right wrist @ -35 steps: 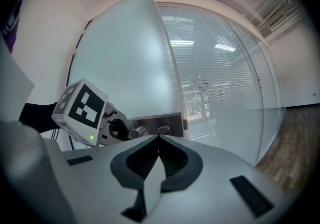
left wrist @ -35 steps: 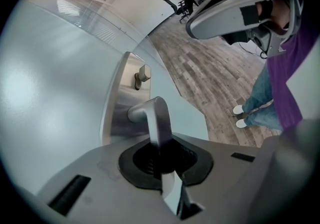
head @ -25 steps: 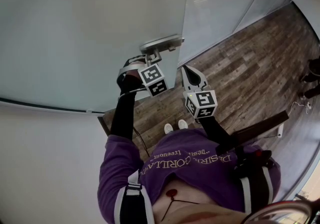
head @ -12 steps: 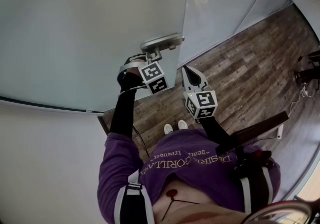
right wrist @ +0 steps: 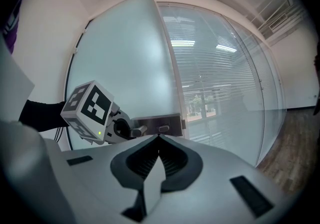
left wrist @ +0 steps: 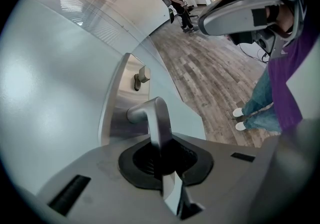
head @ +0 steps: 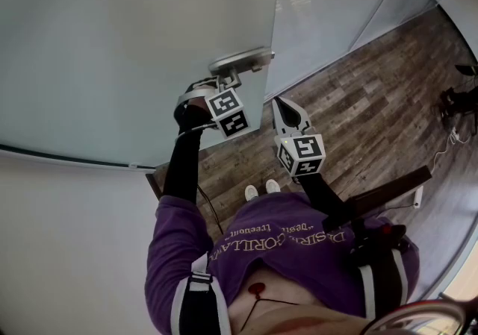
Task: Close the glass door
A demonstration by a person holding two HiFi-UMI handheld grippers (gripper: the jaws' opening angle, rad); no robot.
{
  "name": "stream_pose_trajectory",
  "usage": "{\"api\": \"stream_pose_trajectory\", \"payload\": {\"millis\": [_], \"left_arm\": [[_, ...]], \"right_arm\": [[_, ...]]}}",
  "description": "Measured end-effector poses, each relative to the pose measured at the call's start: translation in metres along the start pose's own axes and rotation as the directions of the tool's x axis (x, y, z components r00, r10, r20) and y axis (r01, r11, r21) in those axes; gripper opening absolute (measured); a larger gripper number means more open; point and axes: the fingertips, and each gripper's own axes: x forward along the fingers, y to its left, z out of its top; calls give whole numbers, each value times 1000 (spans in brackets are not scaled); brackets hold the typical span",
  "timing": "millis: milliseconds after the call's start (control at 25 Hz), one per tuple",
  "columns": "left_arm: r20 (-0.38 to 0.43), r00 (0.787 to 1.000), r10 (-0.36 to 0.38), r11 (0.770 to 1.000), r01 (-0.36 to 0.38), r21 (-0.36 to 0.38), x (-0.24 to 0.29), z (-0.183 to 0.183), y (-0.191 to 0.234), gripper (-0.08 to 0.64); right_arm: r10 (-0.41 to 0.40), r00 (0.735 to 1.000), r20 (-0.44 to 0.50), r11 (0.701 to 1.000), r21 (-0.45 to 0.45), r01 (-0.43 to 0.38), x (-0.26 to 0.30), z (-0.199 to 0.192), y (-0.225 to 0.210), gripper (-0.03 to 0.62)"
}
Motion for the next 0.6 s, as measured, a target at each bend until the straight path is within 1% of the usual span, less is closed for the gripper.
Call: {"api": "stream_pose_trajectory", "payload": {"millis": [400,600], "left_arm": [[-1,1000,-1,1000,1,-10,4,2,7,23],[1,1000,-6,1000,6,-10,7,5,11,23]], "right_arm": [[0,1000,3,1000,0,0,3,3,-4,-3],[-16,1000,2,1000,9,16,5,6,-6,-3]]}}
